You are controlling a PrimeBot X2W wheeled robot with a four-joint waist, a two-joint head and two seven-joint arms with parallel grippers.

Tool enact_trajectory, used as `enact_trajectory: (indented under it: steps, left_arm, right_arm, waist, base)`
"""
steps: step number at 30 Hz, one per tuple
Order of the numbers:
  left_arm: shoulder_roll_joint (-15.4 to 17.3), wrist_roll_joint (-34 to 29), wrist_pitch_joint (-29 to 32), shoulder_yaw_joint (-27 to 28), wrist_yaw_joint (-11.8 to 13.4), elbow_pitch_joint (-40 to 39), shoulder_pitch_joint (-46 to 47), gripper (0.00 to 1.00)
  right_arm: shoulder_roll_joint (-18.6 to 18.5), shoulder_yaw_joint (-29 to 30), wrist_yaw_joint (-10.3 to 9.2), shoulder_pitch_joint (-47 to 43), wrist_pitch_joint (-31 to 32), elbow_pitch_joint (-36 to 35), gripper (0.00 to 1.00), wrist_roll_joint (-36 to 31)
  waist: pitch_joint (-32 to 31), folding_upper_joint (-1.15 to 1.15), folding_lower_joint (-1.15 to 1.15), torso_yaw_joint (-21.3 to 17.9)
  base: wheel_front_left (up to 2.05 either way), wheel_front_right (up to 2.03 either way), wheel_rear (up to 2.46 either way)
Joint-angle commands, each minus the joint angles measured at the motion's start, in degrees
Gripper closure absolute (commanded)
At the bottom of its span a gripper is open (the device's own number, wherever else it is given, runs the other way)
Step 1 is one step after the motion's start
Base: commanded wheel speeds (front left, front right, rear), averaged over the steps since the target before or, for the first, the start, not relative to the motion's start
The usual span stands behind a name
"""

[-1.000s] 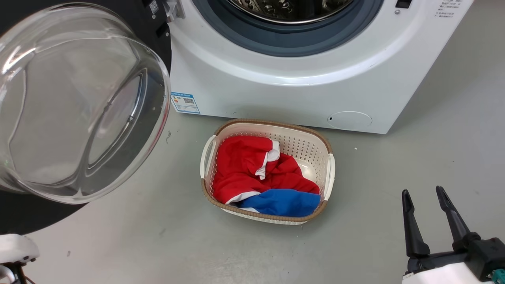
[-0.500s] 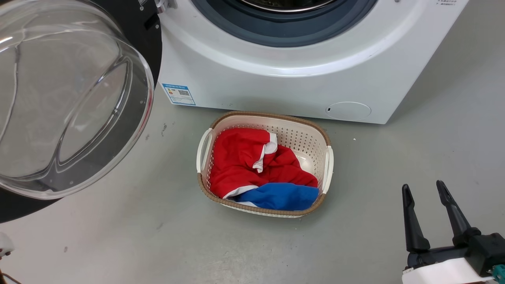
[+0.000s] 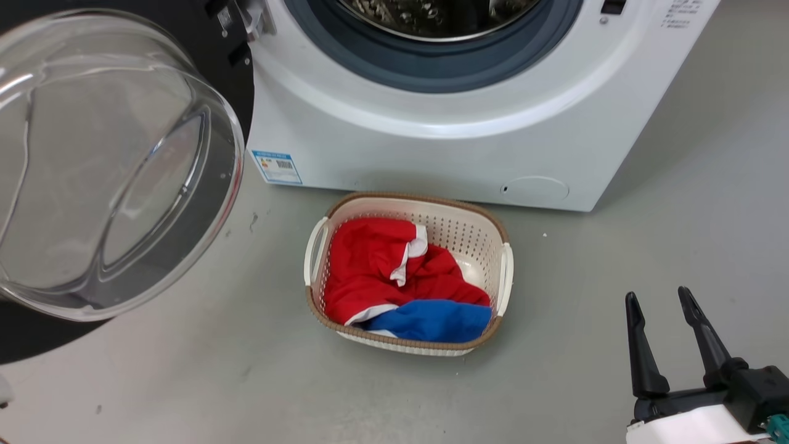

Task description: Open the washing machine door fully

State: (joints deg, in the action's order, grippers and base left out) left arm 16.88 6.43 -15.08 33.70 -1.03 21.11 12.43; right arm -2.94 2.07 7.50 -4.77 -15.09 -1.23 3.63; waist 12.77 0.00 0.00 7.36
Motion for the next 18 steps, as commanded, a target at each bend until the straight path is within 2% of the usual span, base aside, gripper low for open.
enact_trajectory:
  steps: [1, 9, 16, 17, 18]
  left_arm:
    - [-0.9, -0.7, -0.1, 0.4, -0.3, -2.4, -1.6, 1.0]
    - [-4.7, -4.1, -0.1, -2.1, -1.7, -15.0, -5.7, 1.0]
    - [-7.9, -7.1, -0.1, -8.3, -2.7, -25.0, -7.9, 1.0]
    - [-8.3, -7.4, -0.1, -9.4, -2.8, -25.9, -8.2, 0.79]
    - [-8.5, -8.1, -0.1, -10.6, -2.9, -26.9, -8.3, 0.47]
  right_arm:
    - [0.1, 0.0, -0.01, -0.5, -0.1, 0.1, 0.0, 0.3]
    - [0.1, 0.5, -0.01, -2.0, -0.1, -0.1, 0.0, 1.2]
    - [0.1, 0.7, -0.01, -3.1, -0.1, -0.3, 0.0, 1.6]
    - [0.1, 0.7, -0.01, -3.2, -0.1, -0.3, 0.0, 1.6]
    - [0.1, 0.6, -0.01, -3.3, -0.1, -0.3, 0.0, 1.7]
  waist:
    - [-1.4, 0.0, 0.0, -0.4]
    - [-5.3, 0.0, 0.0, -0.3]
    - [-8.0, 0.0, 0.0, -0.9]
    - [-8.2, 0.0, 0.0, -1.0]
    - [-8.6, 0.0, 0.0, -1.1]
  base:
    - [0.0, 0.0, 0.0]
    - [0.0, 0.0, 0.0]
    - [0.0, 0.0, 0.0]
    - [0.0, 0.0, 0.0]
    - [0.0, 0.0, 0.0]
